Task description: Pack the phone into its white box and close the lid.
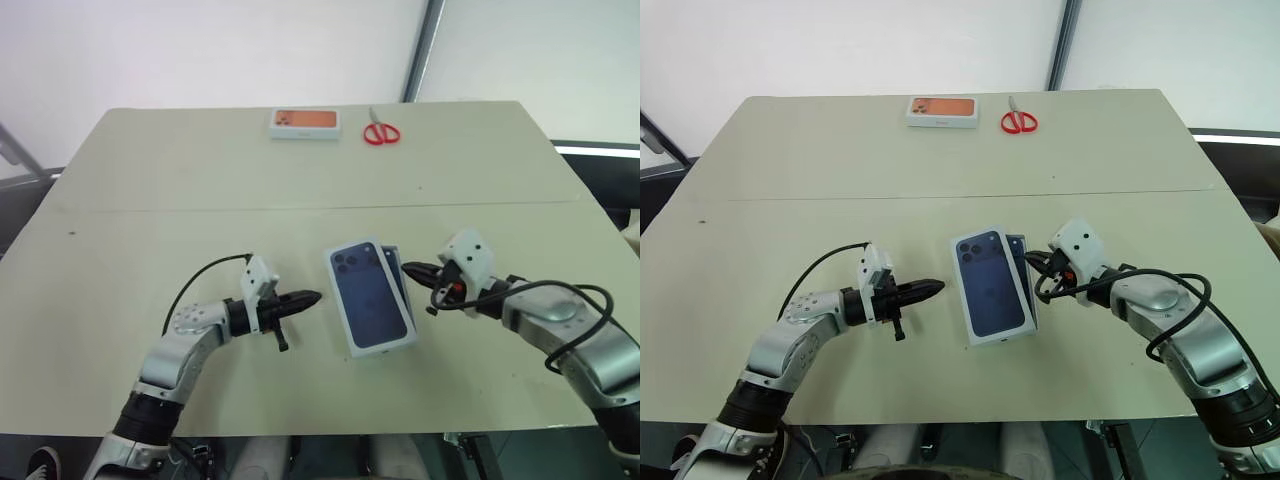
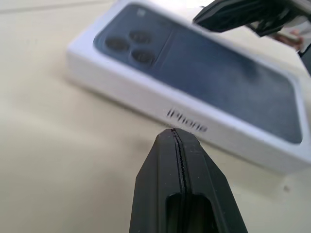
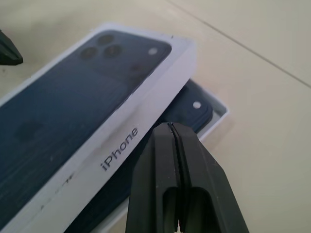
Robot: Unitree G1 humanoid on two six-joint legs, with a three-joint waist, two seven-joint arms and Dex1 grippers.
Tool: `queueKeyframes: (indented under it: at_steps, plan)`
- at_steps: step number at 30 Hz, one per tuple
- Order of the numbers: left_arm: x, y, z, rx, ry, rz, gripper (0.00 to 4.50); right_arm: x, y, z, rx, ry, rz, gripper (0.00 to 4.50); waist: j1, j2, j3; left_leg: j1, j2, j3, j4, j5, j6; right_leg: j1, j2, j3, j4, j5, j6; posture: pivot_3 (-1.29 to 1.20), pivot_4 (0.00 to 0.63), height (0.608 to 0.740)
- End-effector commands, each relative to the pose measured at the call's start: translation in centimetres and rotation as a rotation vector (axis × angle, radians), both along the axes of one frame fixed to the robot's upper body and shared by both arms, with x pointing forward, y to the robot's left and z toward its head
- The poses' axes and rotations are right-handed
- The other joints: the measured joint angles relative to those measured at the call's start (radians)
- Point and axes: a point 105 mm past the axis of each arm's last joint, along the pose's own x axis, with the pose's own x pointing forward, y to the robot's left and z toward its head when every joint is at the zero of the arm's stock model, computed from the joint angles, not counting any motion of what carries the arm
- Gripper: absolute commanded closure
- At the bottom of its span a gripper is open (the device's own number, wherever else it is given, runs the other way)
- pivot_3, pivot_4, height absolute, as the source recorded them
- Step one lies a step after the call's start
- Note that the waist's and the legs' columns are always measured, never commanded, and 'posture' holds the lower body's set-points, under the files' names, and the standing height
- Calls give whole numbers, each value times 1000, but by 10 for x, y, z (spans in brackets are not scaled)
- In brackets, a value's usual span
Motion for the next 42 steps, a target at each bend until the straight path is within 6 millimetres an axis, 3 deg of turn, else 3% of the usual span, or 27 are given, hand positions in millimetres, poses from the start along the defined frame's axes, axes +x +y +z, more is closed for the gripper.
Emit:
queueKeyframes:
  at_steps: [1, 6, 12, 18, 22, 33, 42]
  plan:
    - [2, -17, 2, -29, -16, -20, 4500, 1, 2, 6, -3, -40, 16, 4458, 2, 0, 0, 0, 0, 0, 0, 0, 0, 0, 0, 0, 0, 0, 0, 0, 150, 740]
    - [13, -36, -4, -16, -43, -19, 4500, 3, -2, 3, -44, -47, -5, 4458, 17, 0, 0, 0, 0, 0, 0, 0, 0, 0, 0, 0, 0, 0, 0, 0, 150, 740]
    - [19, -43, -6, -19, -41, -30, 4500, 1, 0, 4, -50, -54, 3, 4458, 18, 0, 0, 1, 0, 0, 1, 0, 0, 1, 0, -1, 0, 0, 0, 0, 150, 740]
    - [28, -57, 10, -67, -65, -27, 4500, 5, -11, 2, -73, -60, -43, 4458, 18, 0, 0, 1, -1, -1, 2, 0, 0, 2, 0, -1, 0, 0, 0, 0, 150, 740]
    - [30, -63, 10, -64, -63, -31, 4500, 7, -13, 0, -73, -56, -63, 4458, 16, 0, 0, 1, -1, -1, 2, 0, 0, 2, 0, -1, 0, 0, 0, 0, 150, 740]
    - [32, -61, 6, -48, -56, -14, 4500, 5, -10, -15, -120, -24, -62, 4458, 16, 0, 0, 1, -1, -1, 1, 0, -1, 2, 0, -1, 1, 0, 0, 0, 150, 740]
    - [33, -58, 15, -87, -64, 19, 4500, 3, -10, -22, -156, 0, -46, 4458, 16, 0, 0, 1, -1, -1, 1, 0, -1, 2, 0, -1, 1, 0, 0, 0, 150, 740]
